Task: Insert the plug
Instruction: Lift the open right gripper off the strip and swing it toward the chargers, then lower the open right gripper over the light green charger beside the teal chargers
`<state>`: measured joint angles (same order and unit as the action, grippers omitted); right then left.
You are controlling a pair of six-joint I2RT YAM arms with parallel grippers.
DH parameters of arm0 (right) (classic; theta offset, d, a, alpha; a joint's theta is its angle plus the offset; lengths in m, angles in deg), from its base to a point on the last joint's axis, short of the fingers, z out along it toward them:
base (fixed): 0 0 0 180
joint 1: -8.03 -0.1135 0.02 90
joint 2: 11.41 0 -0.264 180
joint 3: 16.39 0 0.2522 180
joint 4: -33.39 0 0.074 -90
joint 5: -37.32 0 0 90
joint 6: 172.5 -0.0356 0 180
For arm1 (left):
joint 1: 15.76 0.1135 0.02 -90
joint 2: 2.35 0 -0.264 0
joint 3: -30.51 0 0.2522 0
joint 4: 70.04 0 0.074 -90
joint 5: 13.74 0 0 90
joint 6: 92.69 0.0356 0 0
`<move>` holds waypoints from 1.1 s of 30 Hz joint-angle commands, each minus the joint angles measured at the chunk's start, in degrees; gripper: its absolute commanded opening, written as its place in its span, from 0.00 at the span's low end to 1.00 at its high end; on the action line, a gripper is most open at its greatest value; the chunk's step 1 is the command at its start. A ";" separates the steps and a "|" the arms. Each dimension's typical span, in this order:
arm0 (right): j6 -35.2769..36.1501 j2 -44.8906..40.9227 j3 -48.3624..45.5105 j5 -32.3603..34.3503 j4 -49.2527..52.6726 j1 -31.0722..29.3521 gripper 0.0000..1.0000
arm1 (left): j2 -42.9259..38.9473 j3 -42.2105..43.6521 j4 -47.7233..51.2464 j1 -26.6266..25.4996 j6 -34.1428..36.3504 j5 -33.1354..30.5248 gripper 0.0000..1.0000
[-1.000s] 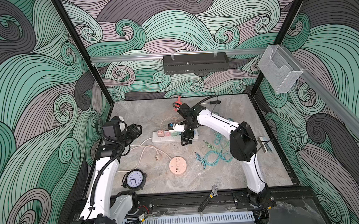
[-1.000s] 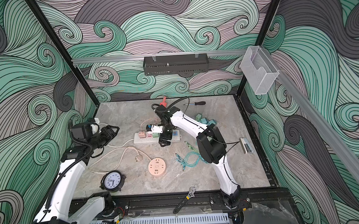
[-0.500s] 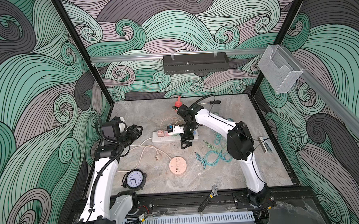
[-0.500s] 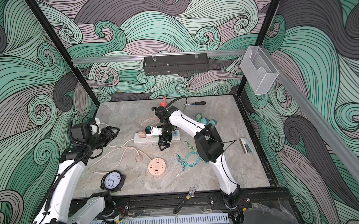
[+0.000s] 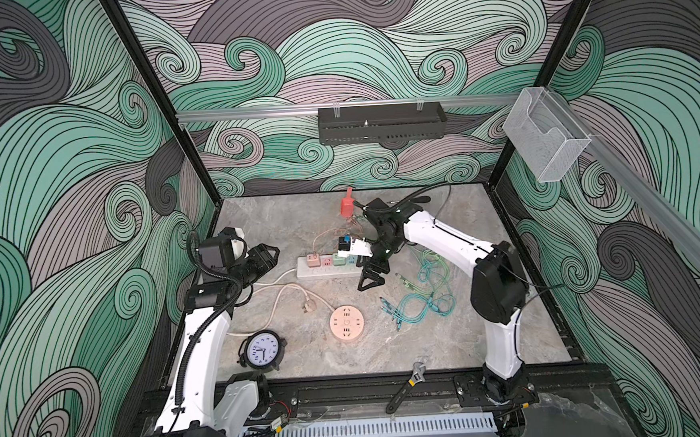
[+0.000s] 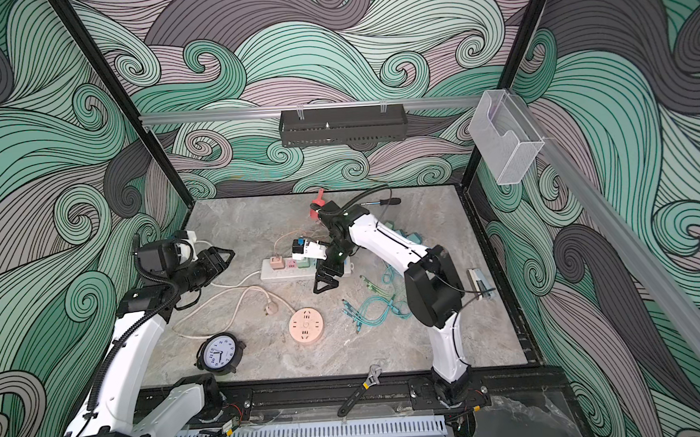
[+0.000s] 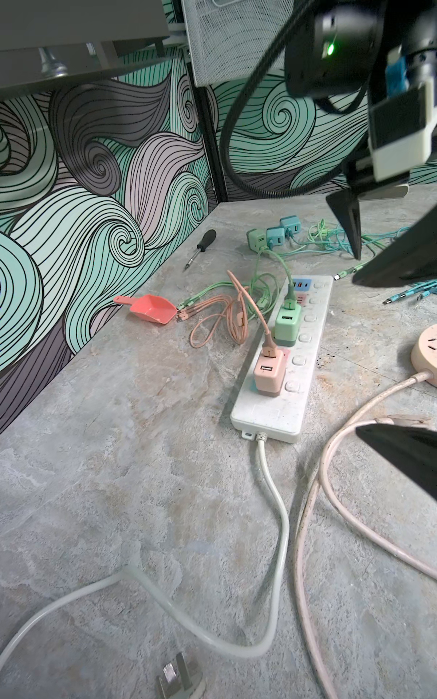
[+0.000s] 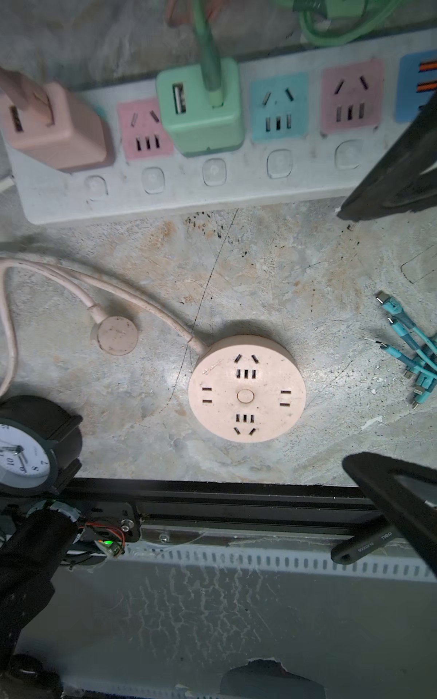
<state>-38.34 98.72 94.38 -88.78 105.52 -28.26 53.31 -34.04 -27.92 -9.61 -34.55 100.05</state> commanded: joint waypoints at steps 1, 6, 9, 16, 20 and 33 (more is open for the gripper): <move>-4.80 -5.48 -5.20 -2.68 -8.17 0.93 0.95 | -0.20 -1.49 0.91 0.43 1.44 1.25 0.60; -13.14 -14.17 -16.36 0.74 -21.30 2.40 0.95 | -0.13 -1.56 1.00 0.52 2.04 1.67 0.60; -18.48 -18.86 -22.48 4.34 -29.07 3.54 0.94 | -0.18 -1.88 1.30 0.53 2.36 1.94 0.60; -32.92 -24.21 -28.37 17.38 -36.57 8.03 0.88 | -0.45 -2.23 1.68 0.48 2.85 2.38 0.60; -39.03 -25.09 -28.78 23.68 -36.48 10.62 0.85 | -0.88 -2.00 1.70 0.52 3.02 2.56 0.60; -46.91 -23.62 -29.59 42.59 -36.81 14.77 0.76 | -2.43 -0.99 1.88 0.55 3.36 2.93 0.61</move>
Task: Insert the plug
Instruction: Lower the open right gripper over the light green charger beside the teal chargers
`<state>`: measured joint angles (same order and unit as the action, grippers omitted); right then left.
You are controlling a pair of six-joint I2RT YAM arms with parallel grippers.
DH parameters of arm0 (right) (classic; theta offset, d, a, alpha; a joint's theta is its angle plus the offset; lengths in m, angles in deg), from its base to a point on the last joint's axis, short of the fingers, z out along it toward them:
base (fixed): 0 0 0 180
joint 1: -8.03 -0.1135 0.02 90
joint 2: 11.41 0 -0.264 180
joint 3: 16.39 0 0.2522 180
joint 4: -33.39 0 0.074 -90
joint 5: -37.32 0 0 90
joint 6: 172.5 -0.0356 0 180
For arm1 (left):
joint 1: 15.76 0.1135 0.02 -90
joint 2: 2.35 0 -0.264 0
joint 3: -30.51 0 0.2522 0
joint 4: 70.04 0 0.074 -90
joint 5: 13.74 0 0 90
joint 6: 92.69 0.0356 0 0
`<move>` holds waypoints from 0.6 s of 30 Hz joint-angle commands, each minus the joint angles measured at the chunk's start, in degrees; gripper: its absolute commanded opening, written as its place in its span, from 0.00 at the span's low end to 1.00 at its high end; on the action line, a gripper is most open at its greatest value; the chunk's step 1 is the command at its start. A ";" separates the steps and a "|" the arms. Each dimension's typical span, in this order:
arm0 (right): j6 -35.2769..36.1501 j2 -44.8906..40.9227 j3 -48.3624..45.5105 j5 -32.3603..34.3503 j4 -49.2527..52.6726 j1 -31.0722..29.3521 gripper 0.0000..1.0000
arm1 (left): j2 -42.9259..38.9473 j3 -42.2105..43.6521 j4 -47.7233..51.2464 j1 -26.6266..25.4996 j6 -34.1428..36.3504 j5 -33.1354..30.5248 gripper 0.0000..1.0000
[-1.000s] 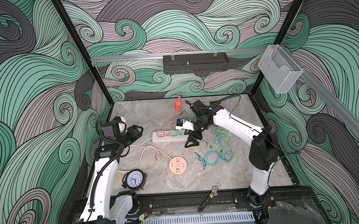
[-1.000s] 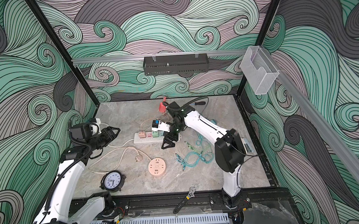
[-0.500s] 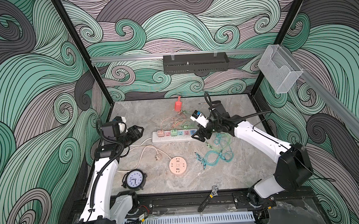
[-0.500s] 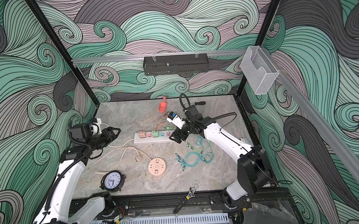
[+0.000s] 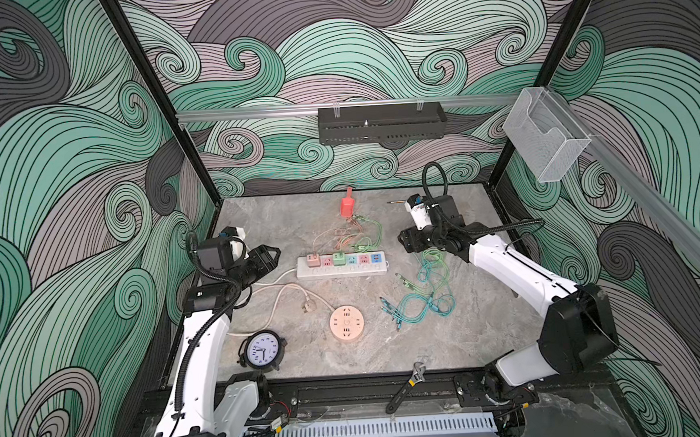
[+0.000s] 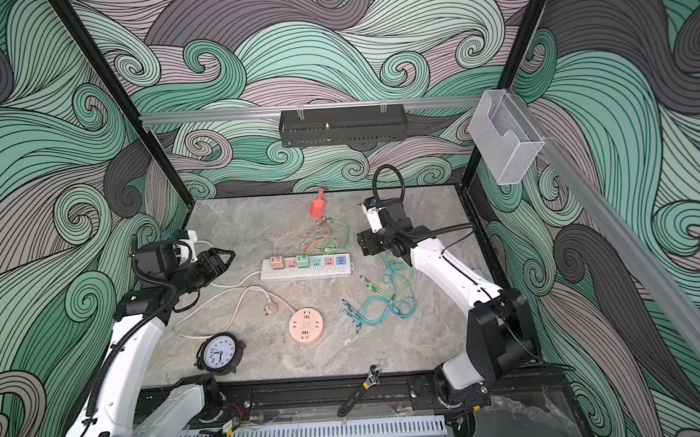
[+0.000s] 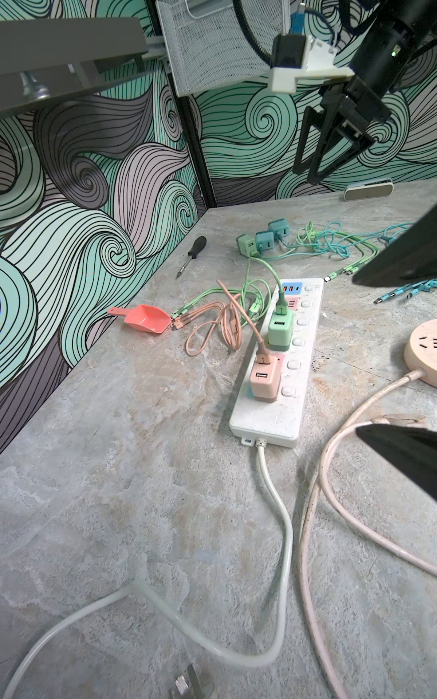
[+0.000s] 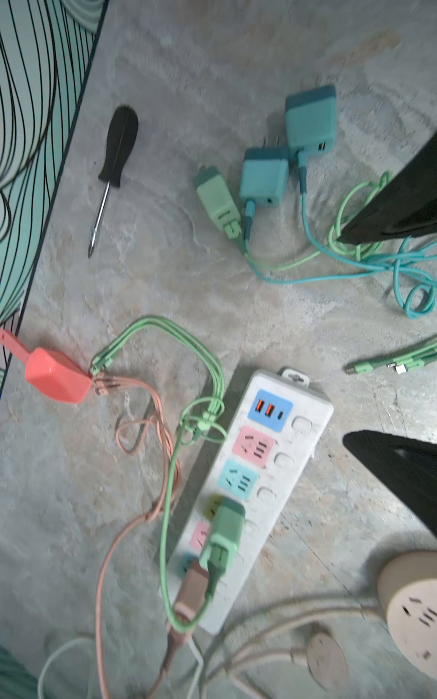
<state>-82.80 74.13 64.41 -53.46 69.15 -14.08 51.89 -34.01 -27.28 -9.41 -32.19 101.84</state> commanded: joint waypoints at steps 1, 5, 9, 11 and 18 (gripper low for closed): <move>-2.51 1.86 0.99 9.60 -0.44 0.69 0.74 | -1.06 -0.97 1.24 0.36 0.98 1.13 0.61; -2.70 6.37 5.21 15.88 0.92 1.32 0.67 | -1.22 -0.73 1.19 0.33 0.97 1.44 0.61; -4.02 10.86 8.99 16.37 1.80 2.42 0.65 | -1.78 -0.15 1.15 0.40 0.93 1.62 0.61; -4.77 13.32 10.97 16.24 1.98 3.02 0.65 | -2.10 0.03 1.23 0.38 0.92 1.84 0.61; -6.44 21.13 16.28 14.76 2.43 4.63 0.63 | -3.06 0.25 2.32 0.42 1.71 2.01 0.61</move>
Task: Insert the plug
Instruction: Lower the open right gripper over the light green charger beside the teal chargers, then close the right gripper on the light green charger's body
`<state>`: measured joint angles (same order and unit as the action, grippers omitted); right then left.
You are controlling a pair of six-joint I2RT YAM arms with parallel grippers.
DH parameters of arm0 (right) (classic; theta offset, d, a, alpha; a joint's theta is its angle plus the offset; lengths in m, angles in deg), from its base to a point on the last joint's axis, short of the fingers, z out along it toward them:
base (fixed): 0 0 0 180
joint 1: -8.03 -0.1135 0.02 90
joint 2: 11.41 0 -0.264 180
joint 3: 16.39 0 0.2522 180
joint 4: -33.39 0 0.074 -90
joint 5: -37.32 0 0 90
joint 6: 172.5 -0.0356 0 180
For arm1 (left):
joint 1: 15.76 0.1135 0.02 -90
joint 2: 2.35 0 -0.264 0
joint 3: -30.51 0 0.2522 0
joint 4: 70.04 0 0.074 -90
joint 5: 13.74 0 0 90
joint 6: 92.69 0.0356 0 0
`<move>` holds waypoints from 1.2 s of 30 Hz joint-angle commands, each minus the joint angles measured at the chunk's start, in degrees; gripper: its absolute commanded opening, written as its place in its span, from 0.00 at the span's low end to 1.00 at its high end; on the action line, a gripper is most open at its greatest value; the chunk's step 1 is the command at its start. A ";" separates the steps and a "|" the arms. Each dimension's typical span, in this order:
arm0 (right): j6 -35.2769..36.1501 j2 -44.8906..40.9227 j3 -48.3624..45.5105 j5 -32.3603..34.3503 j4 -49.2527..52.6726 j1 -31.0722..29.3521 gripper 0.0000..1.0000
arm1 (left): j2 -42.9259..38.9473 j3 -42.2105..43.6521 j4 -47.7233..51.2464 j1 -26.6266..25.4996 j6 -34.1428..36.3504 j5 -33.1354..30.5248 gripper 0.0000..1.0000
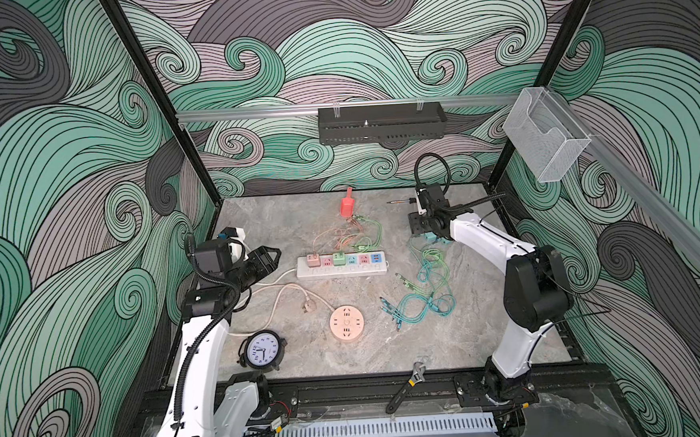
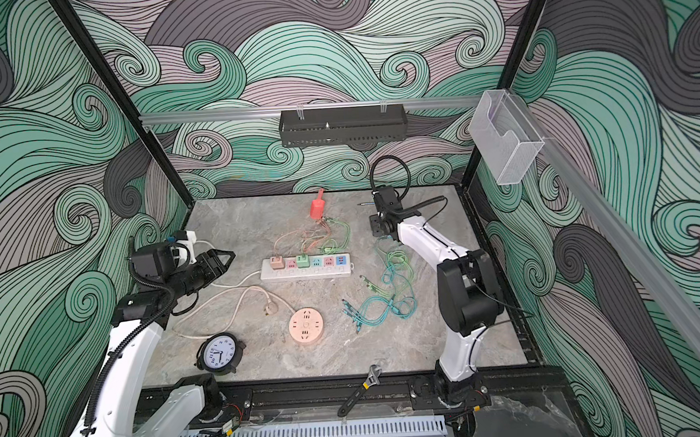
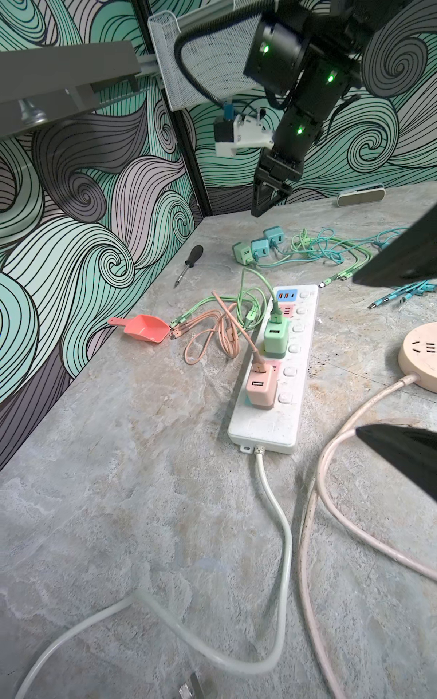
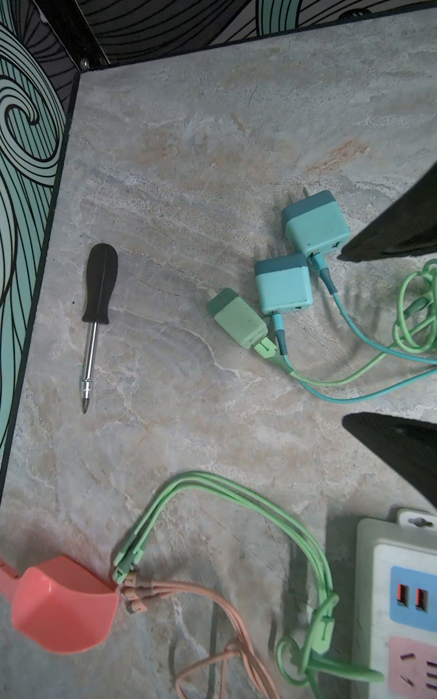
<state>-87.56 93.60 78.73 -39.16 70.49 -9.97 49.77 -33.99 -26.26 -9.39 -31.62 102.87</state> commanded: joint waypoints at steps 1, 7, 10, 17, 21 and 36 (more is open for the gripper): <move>-1.88 2.58 2.60 0.03 1.02 0.68 0.63 | -1.11 0.29 1.35 0.40 1.20 0.99 0.61; -2.79 8.41 7.97 -0.86 2.45 1.45 0.61 | -1.44 0.63 1.67 0.40 1.57 1.07 0.61; -3.54 10.98 9.99 -0.94 2.60 1.82 0.60 | -1.90 0.81 1.97 0.40 1.77 1.16 0.61; -6.65 15.01 12.93 1.80 4.02 2.24 0.56 | -2.45 1.03 2.39 0.40 2.22 1.16 0.61; -8.17 16.47 13.20 2.45 4.45 2.48 0.55 | -2.63 0.99 2.66 0.40 2.71 1.16 0.61; -11.86 20.78 14.96 -1.16 2.89 4.45 0.55 | -2.56 0.91 2.75 0.40 3.48 1.23 0.61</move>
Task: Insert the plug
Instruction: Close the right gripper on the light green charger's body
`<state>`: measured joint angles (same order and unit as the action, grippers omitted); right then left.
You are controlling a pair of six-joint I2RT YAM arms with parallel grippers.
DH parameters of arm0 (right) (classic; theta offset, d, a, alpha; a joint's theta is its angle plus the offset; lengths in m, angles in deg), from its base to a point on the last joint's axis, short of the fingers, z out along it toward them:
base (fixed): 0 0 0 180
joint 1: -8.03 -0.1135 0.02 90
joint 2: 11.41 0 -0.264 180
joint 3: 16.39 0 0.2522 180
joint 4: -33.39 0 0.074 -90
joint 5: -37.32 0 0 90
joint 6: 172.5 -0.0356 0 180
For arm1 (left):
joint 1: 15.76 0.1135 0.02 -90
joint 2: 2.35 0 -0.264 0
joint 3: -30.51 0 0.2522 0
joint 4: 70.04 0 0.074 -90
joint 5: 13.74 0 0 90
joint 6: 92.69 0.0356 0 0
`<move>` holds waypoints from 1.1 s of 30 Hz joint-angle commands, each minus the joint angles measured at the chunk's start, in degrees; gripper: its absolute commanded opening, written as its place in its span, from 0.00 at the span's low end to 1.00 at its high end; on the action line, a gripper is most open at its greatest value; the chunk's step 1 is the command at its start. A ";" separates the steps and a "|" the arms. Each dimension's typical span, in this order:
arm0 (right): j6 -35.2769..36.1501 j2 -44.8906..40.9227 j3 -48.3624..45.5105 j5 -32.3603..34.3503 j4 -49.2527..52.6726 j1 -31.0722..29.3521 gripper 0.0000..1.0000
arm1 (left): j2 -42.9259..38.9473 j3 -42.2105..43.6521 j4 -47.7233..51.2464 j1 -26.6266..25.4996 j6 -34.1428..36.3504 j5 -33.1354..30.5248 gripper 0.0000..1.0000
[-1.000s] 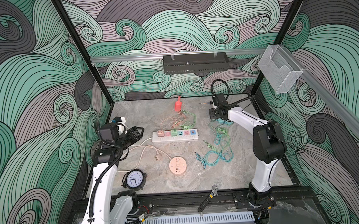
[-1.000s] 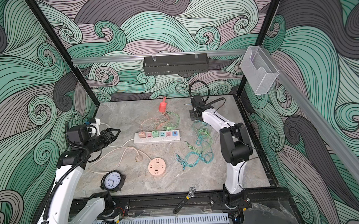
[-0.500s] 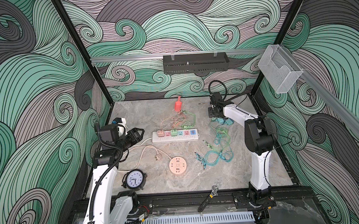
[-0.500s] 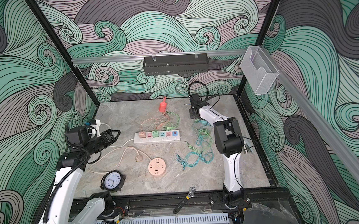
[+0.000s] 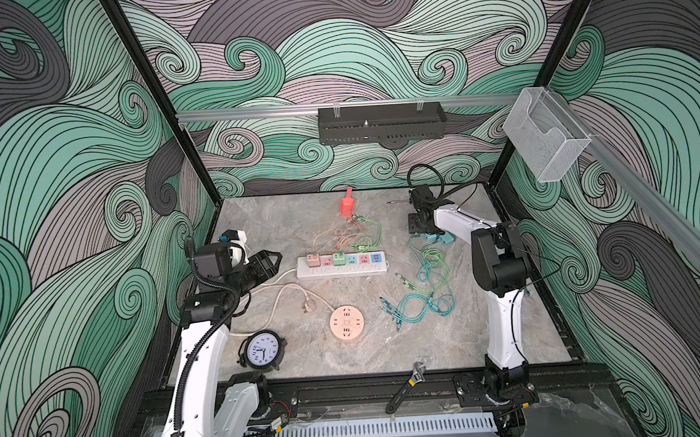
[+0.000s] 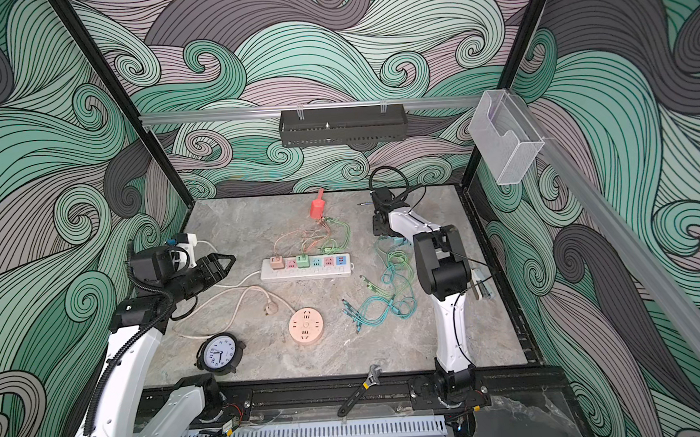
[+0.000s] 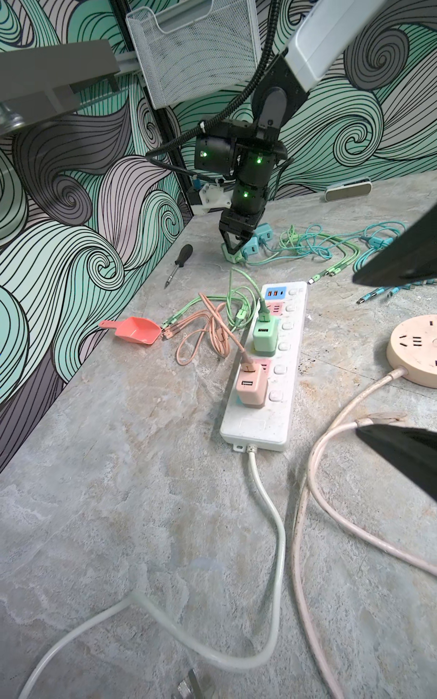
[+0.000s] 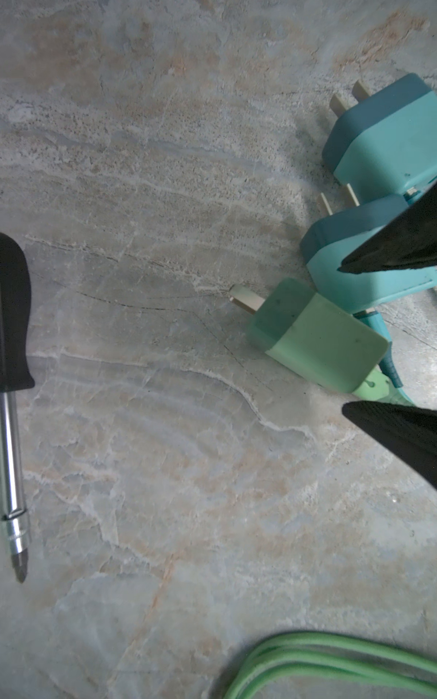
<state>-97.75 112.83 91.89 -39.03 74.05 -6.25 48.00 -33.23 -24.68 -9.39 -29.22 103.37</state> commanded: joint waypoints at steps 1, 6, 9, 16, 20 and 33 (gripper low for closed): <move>-1.70 1.75 1.76 -1.80 -0.79 0.92 0.55 | -0.82 0.14 1.23 0.40 1.06 0.75 0.61; -1.88 2.49 1.90 -5.51 -2.02 1.87 0.56 | -0.71 0.16 1.19 0.40 1.27 0.70 0.61; -2.15 3.04 2.28 -6.23 -1.98 2.18 0.55 | -0.62 0.14 1.16 0.40 1.27 0.82 0.61; -2.50 4.02 3.73 -7.98 -2.01 2.53 0.53 | -0.51 -0.45 1.10 0.44 1.37 0.75 0.61; -2.68 4.38 4.38 -8.27 -1.85 2.60 0.49 | -0.38 -0.65 1.29 0.40 1.56 0.75 0.61; -2.23 4.73 4.89 -9.95 -1.32 2.97 0.39 | -0.40 -1.45 1.93 0.40 1.96 0.75 0.61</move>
<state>-99.89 116.14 95.32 -48.10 71.82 -3.85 48.02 -33.25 -23.89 -9.39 -28.56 103.51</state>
